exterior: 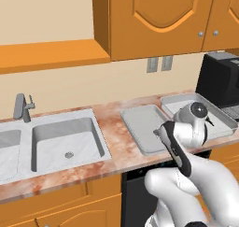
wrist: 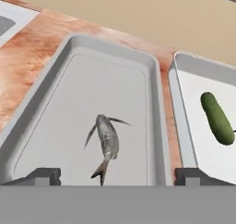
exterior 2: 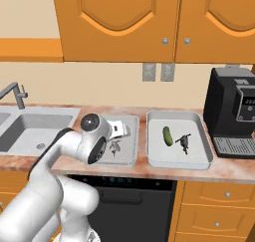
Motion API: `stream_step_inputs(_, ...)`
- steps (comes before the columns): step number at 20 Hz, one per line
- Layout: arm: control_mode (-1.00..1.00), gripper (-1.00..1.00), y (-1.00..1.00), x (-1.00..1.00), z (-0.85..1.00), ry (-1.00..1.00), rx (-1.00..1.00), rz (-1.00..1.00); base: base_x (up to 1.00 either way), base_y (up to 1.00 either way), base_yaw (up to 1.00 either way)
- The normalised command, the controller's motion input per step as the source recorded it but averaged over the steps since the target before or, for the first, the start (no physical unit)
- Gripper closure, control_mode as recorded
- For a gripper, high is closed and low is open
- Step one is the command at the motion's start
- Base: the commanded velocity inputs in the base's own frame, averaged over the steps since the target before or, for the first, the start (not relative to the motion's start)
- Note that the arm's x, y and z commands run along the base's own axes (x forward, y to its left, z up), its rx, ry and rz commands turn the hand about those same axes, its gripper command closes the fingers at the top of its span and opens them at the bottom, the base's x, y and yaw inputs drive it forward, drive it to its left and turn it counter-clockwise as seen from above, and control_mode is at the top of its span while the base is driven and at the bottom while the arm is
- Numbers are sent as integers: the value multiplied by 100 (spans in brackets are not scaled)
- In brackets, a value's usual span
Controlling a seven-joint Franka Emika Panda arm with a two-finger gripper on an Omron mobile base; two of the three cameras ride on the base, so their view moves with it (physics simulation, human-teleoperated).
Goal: Place one cucumber and one fish in each tupperware on the nearby counter, to pack two identical lunches.
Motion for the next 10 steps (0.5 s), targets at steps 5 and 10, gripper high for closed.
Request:
stream_step_inputs(5, -100, -100, 0, -100, 77, 4, 0, 0, 0, 0, 0)
stream_step_inputs(10, -100, -100, 0, -100, 70, 0, 0, 0, 0, 0, 0)
